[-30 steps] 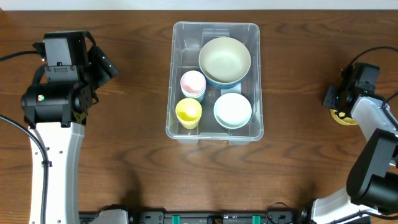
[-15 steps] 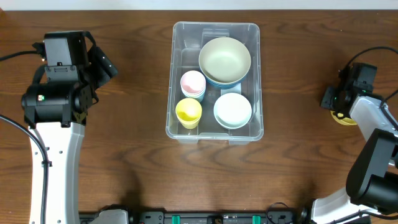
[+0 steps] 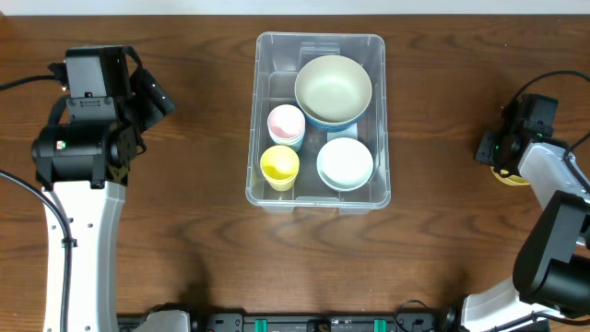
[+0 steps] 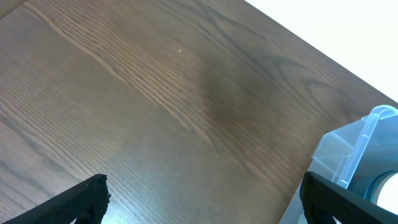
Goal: Pack container
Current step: 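Lower the right gripper and close it on the yellow bowl's rim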
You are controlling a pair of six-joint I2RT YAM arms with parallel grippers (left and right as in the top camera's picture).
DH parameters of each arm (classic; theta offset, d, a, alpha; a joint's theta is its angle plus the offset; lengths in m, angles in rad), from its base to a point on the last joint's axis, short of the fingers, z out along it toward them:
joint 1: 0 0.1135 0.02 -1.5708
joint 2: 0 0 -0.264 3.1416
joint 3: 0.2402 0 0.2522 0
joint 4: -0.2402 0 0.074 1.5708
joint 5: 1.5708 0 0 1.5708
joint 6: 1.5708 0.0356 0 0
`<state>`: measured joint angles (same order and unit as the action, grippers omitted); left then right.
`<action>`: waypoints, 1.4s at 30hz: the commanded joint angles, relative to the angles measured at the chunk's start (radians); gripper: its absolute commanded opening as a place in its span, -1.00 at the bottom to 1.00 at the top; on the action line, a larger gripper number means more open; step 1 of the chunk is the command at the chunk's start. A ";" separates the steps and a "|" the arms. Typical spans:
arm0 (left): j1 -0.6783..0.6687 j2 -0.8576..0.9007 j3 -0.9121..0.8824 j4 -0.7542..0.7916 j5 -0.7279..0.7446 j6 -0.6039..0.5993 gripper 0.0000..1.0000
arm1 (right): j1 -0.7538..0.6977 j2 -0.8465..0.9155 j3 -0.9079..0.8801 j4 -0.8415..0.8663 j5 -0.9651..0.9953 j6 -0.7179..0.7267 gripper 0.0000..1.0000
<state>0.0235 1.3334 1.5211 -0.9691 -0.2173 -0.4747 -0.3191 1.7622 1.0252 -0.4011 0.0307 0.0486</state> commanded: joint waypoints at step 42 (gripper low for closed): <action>0.003 0.005 0.012 -0.002 -0.016 -0.002 0.96 | -0.003 -0.008 0.001 -0.019 0.059 0.050 -0.41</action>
<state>0.0235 1.3334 1.5211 -0.9691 -0.2173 -0.4747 -0.3191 1.7622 1.0252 -0.4194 0.0727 0.0700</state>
